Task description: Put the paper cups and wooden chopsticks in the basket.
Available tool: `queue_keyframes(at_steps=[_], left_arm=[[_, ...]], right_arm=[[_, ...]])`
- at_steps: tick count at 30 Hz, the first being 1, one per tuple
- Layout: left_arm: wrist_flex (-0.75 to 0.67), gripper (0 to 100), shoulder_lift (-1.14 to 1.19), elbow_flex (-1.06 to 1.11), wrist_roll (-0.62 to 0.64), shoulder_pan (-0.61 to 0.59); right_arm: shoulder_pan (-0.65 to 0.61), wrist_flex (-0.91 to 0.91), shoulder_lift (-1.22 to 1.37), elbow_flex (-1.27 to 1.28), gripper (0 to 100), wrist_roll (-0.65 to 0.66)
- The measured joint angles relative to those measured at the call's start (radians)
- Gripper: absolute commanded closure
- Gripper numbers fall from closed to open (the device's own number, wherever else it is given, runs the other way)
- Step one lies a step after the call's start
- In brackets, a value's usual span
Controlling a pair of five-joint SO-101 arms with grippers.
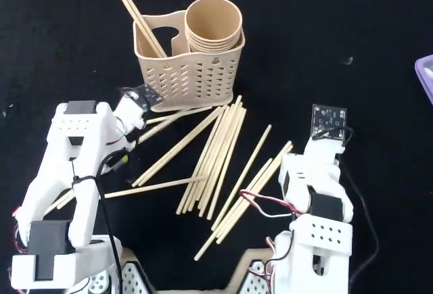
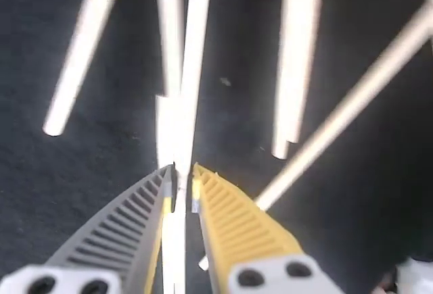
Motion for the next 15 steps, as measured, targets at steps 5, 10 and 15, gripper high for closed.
queue_keyframes(at_steps=[5,10,15], left_arm=[[-0.129,94,0.002,0.103,0.000,-0.040],[-0.157,79,0.002,0.129,0.000,-0.057],[-0.157,81,0.002,0.132,0.000,-0.058]], right_arm=[[0.000,0.000,0.000,0.000,82.1,0.000],[0.000,0.000,0.000,0.000,82.1,0.000],[0.000,0.000,0.000,0.000,82.1,0.000]])
